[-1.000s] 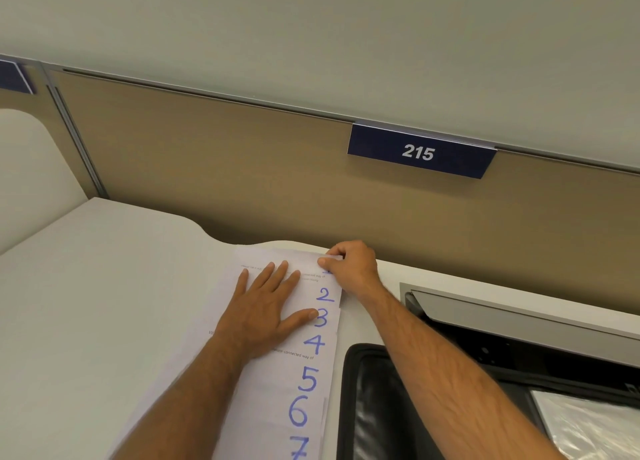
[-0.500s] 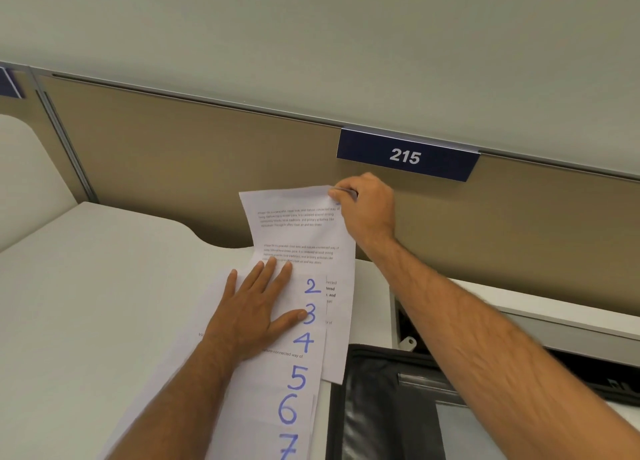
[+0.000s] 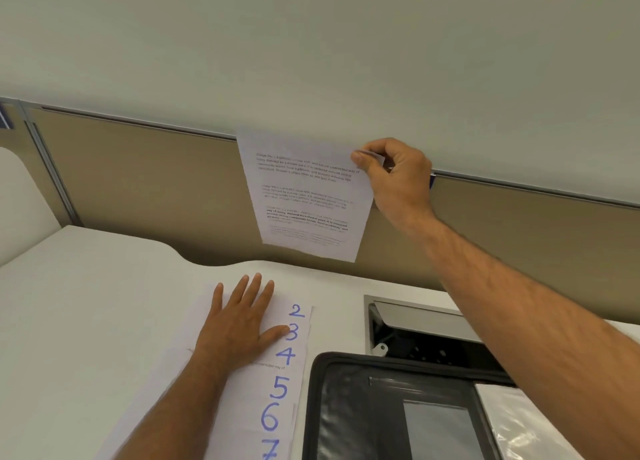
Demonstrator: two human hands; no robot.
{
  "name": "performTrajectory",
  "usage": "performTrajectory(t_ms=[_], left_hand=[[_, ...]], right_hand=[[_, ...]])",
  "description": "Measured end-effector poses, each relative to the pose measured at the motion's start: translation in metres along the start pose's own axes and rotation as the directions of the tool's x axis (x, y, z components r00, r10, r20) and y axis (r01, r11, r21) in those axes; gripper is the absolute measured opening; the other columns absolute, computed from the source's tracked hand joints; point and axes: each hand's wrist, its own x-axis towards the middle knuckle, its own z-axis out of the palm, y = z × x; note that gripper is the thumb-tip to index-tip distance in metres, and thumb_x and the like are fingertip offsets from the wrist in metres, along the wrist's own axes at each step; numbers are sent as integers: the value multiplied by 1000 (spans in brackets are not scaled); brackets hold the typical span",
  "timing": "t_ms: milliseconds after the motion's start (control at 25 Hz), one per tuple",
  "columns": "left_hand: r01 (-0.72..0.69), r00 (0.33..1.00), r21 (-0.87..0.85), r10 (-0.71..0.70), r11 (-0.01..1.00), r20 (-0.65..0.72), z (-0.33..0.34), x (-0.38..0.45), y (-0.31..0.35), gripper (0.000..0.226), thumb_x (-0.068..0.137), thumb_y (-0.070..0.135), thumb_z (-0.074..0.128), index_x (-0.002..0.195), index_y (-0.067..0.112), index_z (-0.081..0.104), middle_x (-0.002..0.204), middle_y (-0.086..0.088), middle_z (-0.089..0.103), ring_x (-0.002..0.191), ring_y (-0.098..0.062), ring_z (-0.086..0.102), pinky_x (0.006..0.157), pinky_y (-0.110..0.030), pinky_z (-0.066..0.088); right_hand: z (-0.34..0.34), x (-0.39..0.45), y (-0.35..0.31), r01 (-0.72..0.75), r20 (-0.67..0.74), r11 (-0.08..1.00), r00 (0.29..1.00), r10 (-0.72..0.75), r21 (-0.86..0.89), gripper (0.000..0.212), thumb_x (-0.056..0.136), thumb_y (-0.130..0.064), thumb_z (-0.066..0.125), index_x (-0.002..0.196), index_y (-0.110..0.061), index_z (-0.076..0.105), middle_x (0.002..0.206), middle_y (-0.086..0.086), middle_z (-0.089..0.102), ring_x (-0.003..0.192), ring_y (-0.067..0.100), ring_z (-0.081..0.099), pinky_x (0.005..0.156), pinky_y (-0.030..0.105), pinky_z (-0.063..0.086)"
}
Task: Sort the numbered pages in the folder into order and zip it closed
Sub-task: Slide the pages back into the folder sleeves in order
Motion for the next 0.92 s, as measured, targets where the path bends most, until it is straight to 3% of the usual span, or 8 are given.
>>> performTrajectory(t_ms=[120, 200, 280, 400, 480, 600, 760, 920], left_hand=[[76, 996, -97, -80, 992, -32, -24, -8, 15, 120, 62, 94, -15, 160, 24, -5, 167, 0, -10, 154, -22, -8, 121, -50, -4], [111, 981, -273, -149, 956, -125, -42, -15, 26, 109, 79, 90, 16, 160, 18, 1, 168, -2, -3, 155, -21, -2, 123, -49, 4], [70, 943, -502, -221, 862, -249, -63, -26, 41, 103, 85, 71, 53, 159, 14, 10, 167, -5, 10, 154, -23, 9, 124, -49, 16], [-85, 871, -772, -328, 630, -364, -96, -48, 64, 91, 77, 45, 82, 151, 22, 32, 152, 1, 42, 138, -19, 41, 113, -42, 37], [-179, 861, -859, -346, 479, -372, -112, -66, 80, 75, 75, 35, 86, 136, 31, 44, 130, 12, 55, 114, -10, 53, 100, -31, 45], [-129, 916, -953, -335, 274, -221, -122, -92, 101, 54, 78, 30, 83, 123, 32, 55, 114, 15, 63, 103, -14, 61, 95, -39, 52], [-122, 953, -986, -263, 110, -147, -125, -123, 135, 25, 81, 26, 78, 105, 27, 71, 99, 13, 76, 90, -19, 73, 74, -27, 60], [-48, 972, -999, -231, 11, -50, -129, -150, 173, 16, 88, 19, 74, 103, 15, 73, 94, 3, 78, 82, -22, 76, 74, -41, 63]], right_hand=[[-28, -12, -14, -6, 76, 998, 997, 2, 56, 5, 89, -18, 75, 85, -19, 72, 78, -14, 67, 67, -3, 58, 63, 14, 45], [-49, -19, -25, -18, 122, 997, 993, 9, 80, 9, 88, -18, 76, 83, -25, 71, 79, -13, 69, 70, 2, 61, 64, 18, 48], [-72, -28, -37, -32, 163, 994, 987, 14, 107, 12, 88, -16, 76, 82, -25, 72, 79, -11, 70, 72, 5, 63, 64, 20, 49], [-109, -43, -56, -77, 217, 984, 975, 41, 160, 11, 88, -14, 76, 82, -23, 73, 79, -7, 73, 75, 9, 66, 65, 23, 51], [-134, -51, -66, -114, 238, 976, 969, 68, 185, 9, 87, -12, 76, 82, -20, 74, 80, -5, 74, 76, 12, 67, 66, 26, 53], [-170, -66, -79, -171, 263, 957, 959, 107, 233, 3, 87, -9, 74, 85, -11, 73, 78, -4, 74, 74, 11, 68, 65, 23, 53], [-212, -89, -86, -223, 226, 936, 960, 163, 272, 4, 87, -7, 73, 86, -10, 72, 78, -6, 74, 74, 10, 69, 64, 22, 55], [-242, -124, -74, -384, 126, 834, 922, 365, 397, 17, 86, -11, 74, 103, -10, 71, 92, 0, 77, 85, 18, 75, 69, 30, 61]])
